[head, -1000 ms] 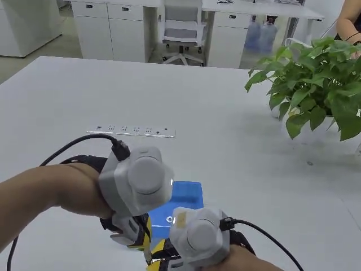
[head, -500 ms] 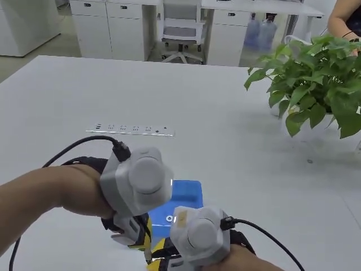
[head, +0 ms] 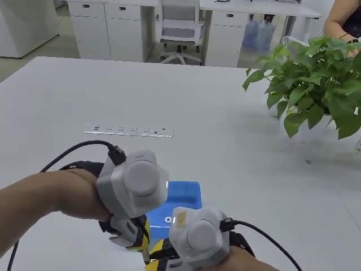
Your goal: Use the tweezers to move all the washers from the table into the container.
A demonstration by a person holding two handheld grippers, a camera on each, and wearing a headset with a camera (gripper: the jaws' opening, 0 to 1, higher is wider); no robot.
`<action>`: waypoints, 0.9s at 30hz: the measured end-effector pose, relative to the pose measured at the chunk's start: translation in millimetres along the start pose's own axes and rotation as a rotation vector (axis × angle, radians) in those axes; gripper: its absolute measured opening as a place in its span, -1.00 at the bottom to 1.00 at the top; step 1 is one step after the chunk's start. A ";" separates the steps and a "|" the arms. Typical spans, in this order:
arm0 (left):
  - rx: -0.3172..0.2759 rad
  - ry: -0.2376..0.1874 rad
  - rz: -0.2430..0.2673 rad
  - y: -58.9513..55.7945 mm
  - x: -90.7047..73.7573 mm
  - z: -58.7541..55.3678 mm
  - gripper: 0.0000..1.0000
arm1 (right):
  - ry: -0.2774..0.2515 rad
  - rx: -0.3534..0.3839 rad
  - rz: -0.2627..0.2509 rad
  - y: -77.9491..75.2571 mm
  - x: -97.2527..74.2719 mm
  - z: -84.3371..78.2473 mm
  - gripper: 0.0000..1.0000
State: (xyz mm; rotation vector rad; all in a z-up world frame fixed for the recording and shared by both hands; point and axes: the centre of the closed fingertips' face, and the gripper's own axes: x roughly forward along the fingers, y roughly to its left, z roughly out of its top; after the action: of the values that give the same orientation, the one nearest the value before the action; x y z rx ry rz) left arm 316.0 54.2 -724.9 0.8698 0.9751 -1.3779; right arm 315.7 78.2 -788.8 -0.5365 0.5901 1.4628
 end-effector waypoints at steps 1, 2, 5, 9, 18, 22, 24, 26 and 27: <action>-0.001 -0.002 0.000 0.0 0.1 0.3 -0.88 | 0.000 -0.001 0.000 -0.1 -0.1 -0.1 -0.78; 0.000 -0.004 0.000 -0.1 0.3 0.8 -0.88 | 0.000 -0.001 -0.001 0.1 -0.4 -0.2 -0.78; 0.001 -0.006 0.000 -0.5 0.6 1.8 -0.88 | 0.001 -0.003 -0.003 0.1 -0.6 -0.7 -0.79; 0.001 -0.006 0.000 -0.3 0.7 2.4 -0.88 | 0.000 -0.002 -0.007 0.5 -1.3 -0.4 -0.80; 0.009 0.002 -0.002 -2.0 0.3 1.3 -0.89 | -0.003 0.000 -0.013 2.5 -1.0 -0.7 -0.81; 0.014 0.002 0.000 -2.7 -1.7 1.3 -0.89 | -0.007 0.000 -0.011 3.2 -1.7 1.1 -0.81; 0.017 0.000 0.001 -2.7 -3.7 1.7 -0.89 | -0.009 -0.002 -0.012 2.9 -2.5 3.0 -0.81; 0.019 0.000 0.003 -2.4 -5.6 1.9 -0.89 | -0.010 -0.003 -0.012 2.7 -3.6 4.9 -0.81; 0.021 -0.002 0.005 -2.2 -7.9 2.7 -0.89 | -0.013 -0.005 -0.012 2.7 -4.6 6.7 -0.81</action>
State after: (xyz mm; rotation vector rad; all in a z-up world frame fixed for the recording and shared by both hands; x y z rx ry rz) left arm 314.3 54.5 -716.4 0.8856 0.9583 -1.3869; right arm 313.2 79.2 -780.7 -0.5327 0.5722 1.4554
